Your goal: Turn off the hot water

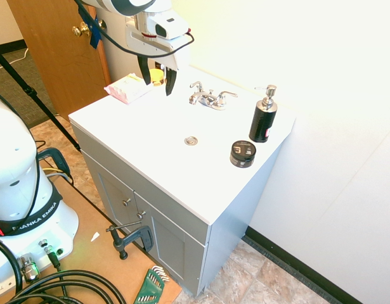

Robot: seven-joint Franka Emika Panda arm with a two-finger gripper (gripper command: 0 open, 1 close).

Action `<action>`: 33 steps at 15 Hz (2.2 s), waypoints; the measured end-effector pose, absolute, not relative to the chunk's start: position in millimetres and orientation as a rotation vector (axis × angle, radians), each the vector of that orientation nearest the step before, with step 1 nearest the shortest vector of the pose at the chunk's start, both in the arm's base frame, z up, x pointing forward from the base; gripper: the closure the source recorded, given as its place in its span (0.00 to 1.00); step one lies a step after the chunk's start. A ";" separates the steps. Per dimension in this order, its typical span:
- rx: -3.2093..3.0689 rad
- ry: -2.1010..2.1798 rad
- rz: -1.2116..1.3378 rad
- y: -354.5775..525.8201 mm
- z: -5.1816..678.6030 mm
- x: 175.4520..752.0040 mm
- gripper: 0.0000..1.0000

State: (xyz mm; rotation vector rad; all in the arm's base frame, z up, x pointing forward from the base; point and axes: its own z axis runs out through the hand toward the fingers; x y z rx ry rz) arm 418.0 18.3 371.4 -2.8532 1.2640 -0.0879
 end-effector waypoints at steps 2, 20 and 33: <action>-2.859 1.264 -0.091 19.6 370.7 418.1 0.00; -2.917 1.642 -1.024 88.1 318.6 524.7 0.00; -2.944 1.625 -1.001 97.6 292.4 546.3 0.00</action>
